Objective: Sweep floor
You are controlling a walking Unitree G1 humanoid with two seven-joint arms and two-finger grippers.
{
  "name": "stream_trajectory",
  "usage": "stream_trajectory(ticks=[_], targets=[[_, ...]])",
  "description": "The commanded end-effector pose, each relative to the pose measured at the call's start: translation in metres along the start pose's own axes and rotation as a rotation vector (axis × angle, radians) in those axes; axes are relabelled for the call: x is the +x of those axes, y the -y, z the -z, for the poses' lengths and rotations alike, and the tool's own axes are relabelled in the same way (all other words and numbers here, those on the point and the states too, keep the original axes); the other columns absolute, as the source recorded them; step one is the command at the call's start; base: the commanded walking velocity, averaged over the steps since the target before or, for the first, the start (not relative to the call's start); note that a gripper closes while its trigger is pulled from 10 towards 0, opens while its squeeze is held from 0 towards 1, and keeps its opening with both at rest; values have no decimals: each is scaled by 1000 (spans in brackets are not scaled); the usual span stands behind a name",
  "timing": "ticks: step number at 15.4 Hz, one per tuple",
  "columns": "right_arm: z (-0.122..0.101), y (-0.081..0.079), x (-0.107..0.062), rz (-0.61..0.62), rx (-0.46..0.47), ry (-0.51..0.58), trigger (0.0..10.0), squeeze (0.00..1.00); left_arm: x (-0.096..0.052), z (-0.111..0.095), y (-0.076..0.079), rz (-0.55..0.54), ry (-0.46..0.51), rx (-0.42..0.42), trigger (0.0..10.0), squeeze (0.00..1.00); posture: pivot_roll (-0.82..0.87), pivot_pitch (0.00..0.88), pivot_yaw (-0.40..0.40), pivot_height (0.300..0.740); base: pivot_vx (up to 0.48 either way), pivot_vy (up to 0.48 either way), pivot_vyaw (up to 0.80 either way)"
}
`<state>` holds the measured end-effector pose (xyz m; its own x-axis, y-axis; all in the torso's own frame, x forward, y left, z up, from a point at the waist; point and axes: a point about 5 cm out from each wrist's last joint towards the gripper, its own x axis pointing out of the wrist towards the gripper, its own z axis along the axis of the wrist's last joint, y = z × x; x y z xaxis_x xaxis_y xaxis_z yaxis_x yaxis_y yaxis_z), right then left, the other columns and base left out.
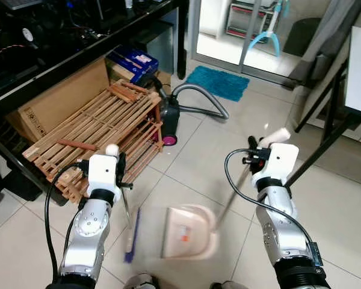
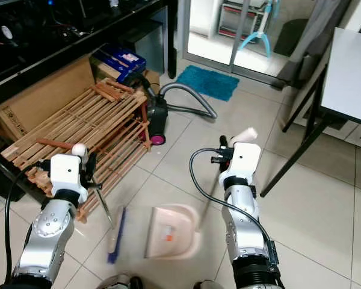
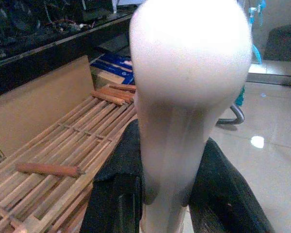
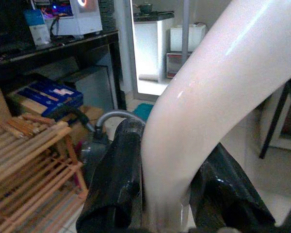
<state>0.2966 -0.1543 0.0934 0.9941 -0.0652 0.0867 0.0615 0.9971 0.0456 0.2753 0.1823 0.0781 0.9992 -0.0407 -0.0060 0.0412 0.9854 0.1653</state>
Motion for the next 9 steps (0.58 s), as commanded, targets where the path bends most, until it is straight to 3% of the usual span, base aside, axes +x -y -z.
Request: stream_trajectory(ticks=[1,3,9], targets=[[-8,0,3,2,-25,33,10000,0,6,-16,-1,14,64,25,10000,0,16,56,29,740,0,0,0],[-3,5,-1,35,-9,3,10000,0,5,-20,0,38,82,31,10000,0,18,57,35,740,0,0,0],[-2,6,1,51,-22,-22,10000,0,3,-14,5,56,43,28,10000,0,19,59,35,740,0,0,-800]])
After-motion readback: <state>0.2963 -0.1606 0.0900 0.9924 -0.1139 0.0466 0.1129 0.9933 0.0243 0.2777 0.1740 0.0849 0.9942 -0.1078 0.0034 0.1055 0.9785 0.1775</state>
